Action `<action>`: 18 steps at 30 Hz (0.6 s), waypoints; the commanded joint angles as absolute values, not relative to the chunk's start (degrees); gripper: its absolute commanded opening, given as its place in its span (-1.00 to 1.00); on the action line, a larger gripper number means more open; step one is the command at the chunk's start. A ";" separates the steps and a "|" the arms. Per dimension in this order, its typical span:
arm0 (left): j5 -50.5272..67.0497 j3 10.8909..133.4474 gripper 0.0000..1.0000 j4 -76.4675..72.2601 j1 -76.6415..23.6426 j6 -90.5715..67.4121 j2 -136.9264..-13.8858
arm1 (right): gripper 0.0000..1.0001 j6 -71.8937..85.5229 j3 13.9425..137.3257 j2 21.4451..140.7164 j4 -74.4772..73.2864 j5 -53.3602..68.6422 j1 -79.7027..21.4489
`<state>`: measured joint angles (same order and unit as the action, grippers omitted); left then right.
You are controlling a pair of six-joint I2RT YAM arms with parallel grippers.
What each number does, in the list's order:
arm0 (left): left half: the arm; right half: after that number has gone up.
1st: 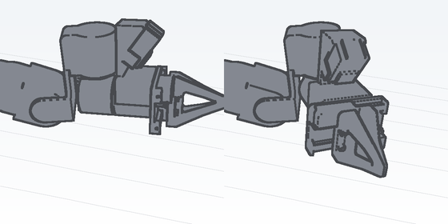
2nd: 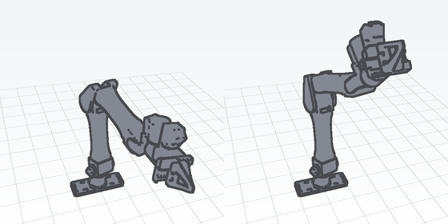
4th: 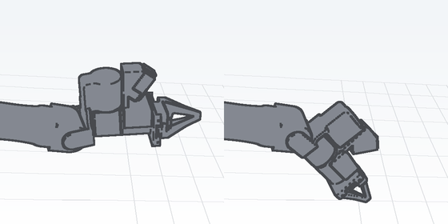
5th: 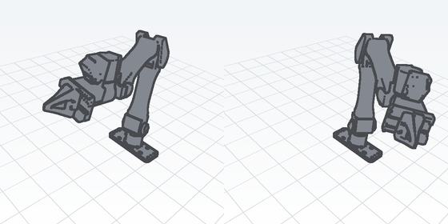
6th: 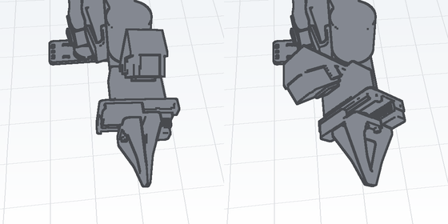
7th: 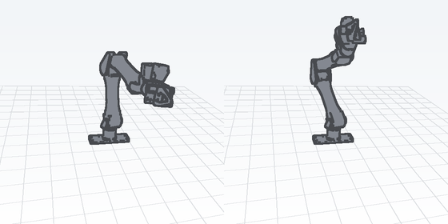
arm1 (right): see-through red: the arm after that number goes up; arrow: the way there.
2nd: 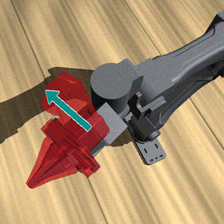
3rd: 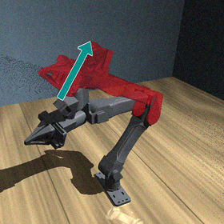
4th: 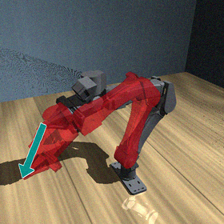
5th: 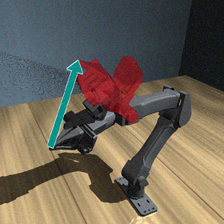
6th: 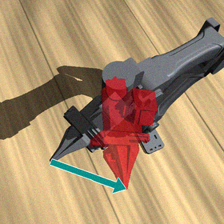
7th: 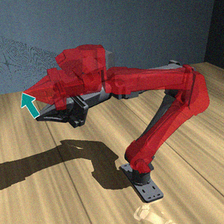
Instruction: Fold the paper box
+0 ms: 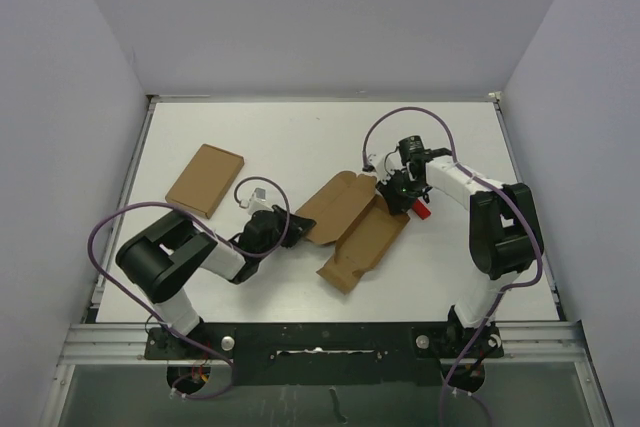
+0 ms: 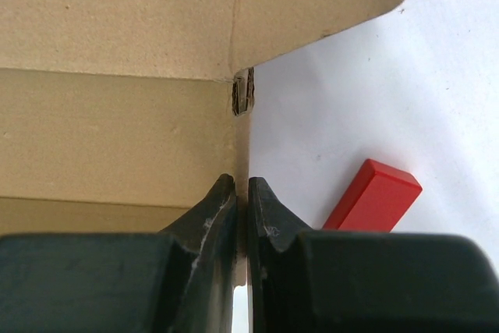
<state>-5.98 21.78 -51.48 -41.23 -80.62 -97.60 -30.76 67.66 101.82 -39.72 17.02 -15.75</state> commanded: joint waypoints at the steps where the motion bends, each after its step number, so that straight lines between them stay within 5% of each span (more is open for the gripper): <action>1: -5.64 25.72 -1.00 -55.92 -41.65 -67.98 -95.25 | -0.86 -29.33 67.73 100.54 -38.39 20.42 -15.95; 10: -7.16 27.19 -1.00 -46.31 -41.75 -46.28 -84.55 | 0.14 -31.50 67.98 92.68 -40.11 33.16 -11.10; 15: -7.61 27.25 -1.00 -42.53 -41.66 -40.56 -80.70 | 0.18 -48.30 65.67 83.90 -47.24 48.64 -4.47; 18: -6.83 27.32 -1.00 -41.50 -41.66 -36.55 -79.06 | 0.10 -76.12 60.43 78.56 -57.27 55.69 -3.19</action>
<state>-6.68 25.47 -43.59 -41.58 -45.36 -83.15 -43.77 66.02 85.89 -44.03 40.42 -4.43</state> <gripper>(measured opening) 0.018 0.577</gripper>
